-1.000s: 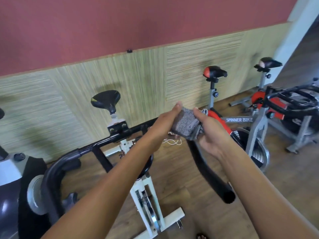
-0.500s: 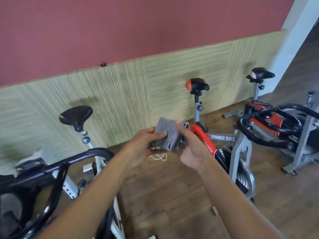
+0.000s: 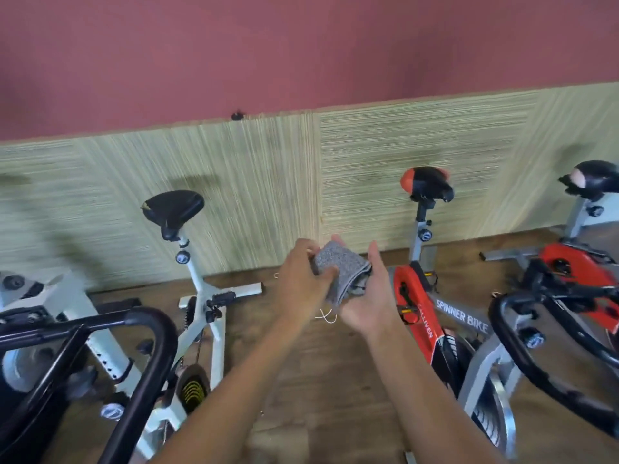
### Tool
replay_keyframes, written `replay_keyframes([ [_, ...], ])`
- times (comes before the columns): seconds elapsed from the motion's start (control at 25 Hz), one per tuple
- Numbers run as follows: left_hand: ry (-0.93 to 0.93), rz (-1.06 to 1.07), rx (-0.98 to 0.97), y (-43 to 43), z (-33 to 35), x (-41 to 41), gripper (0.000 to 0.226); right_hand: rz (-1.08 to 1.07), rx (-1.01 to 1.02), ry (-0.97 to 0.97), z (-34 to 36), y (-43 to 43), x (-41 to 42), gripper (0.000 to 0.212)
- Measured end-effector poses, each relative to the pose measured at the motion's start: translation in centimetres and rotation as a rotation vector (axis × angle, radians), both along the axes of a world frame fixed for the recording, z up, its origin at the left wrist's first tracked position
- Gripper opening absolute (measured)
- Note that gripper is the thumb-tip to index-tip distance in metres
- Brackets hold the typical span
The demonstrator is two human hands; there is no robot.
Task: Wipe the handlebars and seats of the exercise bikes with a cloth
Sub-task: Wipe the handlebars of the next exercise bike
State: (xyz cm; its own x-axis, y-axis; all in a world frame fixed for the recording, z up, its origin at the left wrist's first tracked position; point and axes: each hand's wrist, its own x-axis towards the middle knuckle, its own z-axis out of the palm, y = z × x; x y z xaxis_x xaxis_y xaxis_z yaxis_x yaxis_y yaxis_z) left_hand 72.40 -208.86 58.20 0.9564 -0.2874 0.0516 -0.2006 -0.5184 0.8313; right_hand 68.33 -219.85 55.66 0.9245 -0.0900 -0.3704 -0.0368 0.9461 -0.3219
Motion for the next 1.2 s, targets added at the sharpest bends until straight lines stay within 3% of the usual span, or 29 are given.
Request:
replay_keyframes([
  [0.08, -0.194, 0.029, 0.211, -0.3, -1.6, 2.1, 0.033, 0.044, -0.004, 0.086, -1.6, 0.1, 2.7, 0.063],
  [0.16, -0.207, 0.017, 0.295, -0.5, -3.0, 4.7, 0.017, 0.104, -0.005, 0.140, -3.0, 0.2, 5.5, 0.062],
  [0.2, -0.186, 0.001, 0.283, -0.6, -3.5, 6.0, 0.016, 0.133, -0.011, 0.149, -3.3, 0.3, 7.0, 0.060],
  [0.32, -0.054, 0.019, 0.215, -0.9, -4.2, 10.9, 0.050, 0.194, -0.023, 0.168, -4.0, 0.3, 13.1, 0.049],
  [0.48, -0.086, 0.128, 0.190, -1.0, -3.3, 17.9, 0.024, 0.268, -0.044, 0.157, -3.8, 0.4, 21.3, 0.044],
  [0.68, -0.020, 0.459, -0.005, 2.3, -2.4, 24.3, 0.004, 0.493, -0.107, 0.132, -3.1, 4.4, 30.2, 0.065],
  [0.76, 0.018, 0.620, -0.073, 4.8, -2.1, 27.0, 0.007, 0.641, -0.132, 0.127, -2.9, 7.4, 34.2, 0.060],
  [0.92, 0.016, 0.900, -0.028, 10.4, -1.0, 32.0, 0.004, 0.901, -0.165, 0.127, -1.8, 14.4, 41.4, 0.053],
  [1.04, 0.006, 1.092, 0.024, 14.5, 0.5, 34.3, 0.018, 1.128, -0.158, 0.075, -0.2, 19.6, 45.5, 0.044],
  [1.2, -0.031, 1.339, -0.101, 19.0, 3.4, 34.2, 0.037, 1.438, -0.150, -0.041, 2.4, 25.4, 47.5, 0.040],
])
